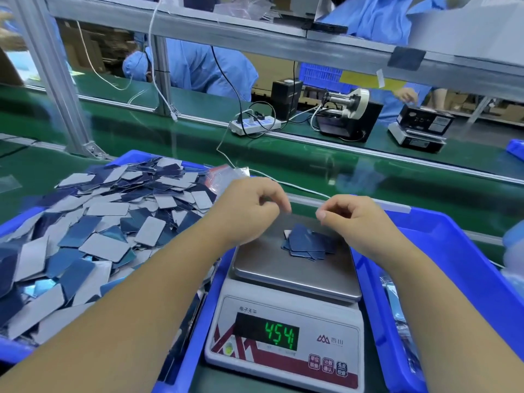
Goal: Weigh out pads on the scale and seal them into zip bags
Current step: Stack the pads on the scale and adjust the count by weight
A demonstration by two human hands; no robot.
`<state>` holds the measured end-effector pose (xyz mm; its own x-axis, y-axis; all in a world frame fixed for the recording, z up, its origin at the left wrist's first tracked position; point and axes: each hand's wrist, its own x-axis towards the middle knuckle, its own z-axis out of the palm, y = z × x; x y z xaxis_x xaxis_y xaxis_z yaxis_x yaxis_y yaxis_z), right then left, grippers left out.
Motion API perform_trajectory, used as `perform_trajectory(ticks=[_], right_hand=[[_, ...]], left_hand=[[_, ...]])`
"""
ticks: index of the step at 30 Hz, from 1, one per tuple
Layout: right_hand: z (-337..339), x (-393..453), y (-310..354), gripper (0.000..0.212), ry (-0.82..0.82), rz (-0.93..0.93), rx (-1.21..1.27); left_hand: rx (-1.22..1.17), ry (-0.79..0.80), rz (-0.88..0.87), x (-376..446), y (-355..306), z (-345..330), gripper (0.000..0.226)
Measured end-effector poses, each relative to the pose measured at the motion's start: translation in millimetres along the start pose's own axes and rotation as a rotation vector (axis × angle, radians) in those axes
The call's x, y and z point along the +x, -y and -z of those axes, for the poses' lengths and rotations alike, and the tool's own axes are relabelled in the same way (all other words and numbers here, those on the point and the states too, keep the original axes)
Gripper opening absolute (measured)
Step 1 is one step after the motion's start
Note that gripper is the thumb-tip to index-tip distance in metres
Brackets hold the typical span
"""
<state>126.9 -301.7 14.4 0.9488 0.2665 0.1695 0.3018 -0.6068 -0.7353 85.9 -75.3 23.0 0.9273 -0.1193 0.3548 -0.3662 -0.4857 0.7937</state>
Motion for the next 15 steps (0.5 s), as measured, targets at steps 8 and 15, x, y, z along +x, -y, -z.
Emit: perform_trajectory(ticks=[8, 15], right_hand=[[9, -3, -1, 0.031, 0.153, -0.071, -0.204], [15, -10, 6, 0.049, 0.175, -0.114, -0.304]], left_hand=[[0.209, 0.026, 0.078, 2, 11, -3, 0.021], [0.565, 0.185, 0.105, 0, 9, -16, 0.053]])
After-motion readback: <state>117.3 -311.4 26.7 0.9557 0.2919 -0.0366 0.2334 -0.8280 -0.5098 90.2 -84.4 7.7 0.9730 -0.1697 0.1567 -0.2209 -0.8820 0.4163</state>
